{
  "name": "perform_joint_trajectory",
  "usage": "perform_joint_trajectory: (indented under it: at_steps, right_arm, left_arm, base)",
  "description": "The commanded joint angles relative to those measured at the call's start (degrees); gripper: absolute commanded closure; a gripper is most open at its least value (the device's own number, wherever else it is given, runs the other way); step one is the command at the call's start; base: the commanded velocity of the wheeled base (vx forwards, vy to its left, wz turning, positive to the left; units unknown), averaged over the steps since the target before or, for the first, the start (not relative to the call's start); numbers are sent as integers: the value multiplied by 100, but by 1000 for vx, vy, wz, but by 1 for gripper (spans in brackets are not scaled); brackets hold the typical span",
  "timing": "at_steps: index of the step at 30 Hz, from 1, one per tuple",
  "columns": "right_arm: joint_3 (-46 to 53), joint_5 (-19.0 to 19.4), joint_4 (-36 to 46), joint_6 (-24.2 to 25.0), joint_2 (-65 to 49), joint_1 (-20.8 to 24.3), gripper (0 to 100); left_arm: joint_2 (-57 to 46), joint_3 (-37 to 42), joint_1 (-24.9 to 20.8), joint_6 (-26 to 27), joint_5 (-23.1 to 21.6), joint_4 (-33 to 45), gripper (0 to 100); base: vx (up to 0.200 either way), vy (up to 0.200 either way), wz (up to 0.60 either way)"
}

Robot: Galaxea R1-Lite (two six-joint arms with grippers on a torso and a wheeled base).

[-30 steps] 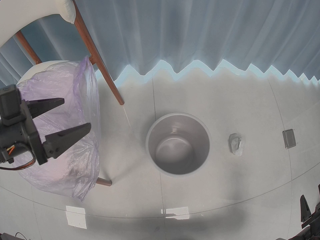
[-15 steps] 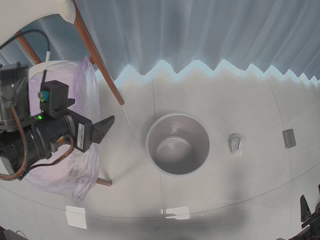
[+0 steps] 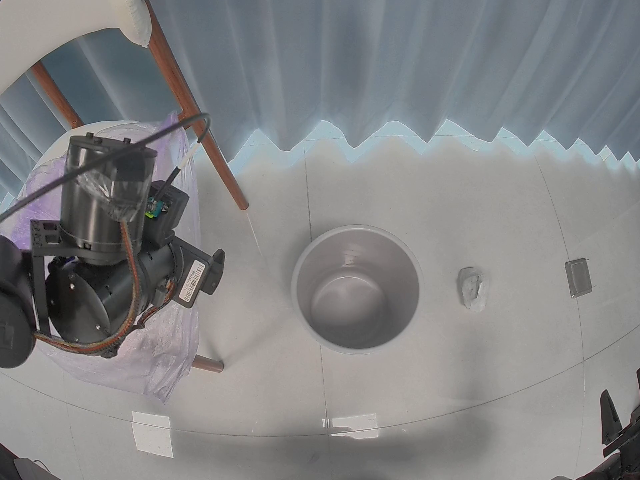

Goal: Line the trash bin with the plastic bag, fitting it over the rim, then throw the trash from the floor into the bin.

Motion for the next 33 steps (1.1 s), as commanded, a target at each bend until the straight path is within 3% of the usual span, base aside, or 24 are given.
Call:
perform_joint_trajectory:
  at_steps: [1, 8, 13, 22, 33]
  right_arm:
    - [101, -2, -2, 8, -94, 1, 0]
    - [101, -2, -2, 8, -94, 1, 0]
    - [101, -2, -2, 25, -94, 1, 0]
    - [101, -2, -2, 16, -94, 1, 0]
    - [101, -2, -2, 16, -94, 1, 0]
  left_arm:
    - [132, 8, 164, 224, 11, -10, 0]
    - [132, 395, 295, 452, 134, -28, 0]
    - [273, 395, 427, 487, 143, -125, 0]
    - [598, 404, 515, 1094, 152, -898, 0]
    - [774, 395, 805, 1366, 143, -1056, 0]
  base:
    - [0, 0, 0]
    - [0, 0, 0]
    - [0, 0, 0]
    - [0, 0, 0]
    - [0, 0, 0]
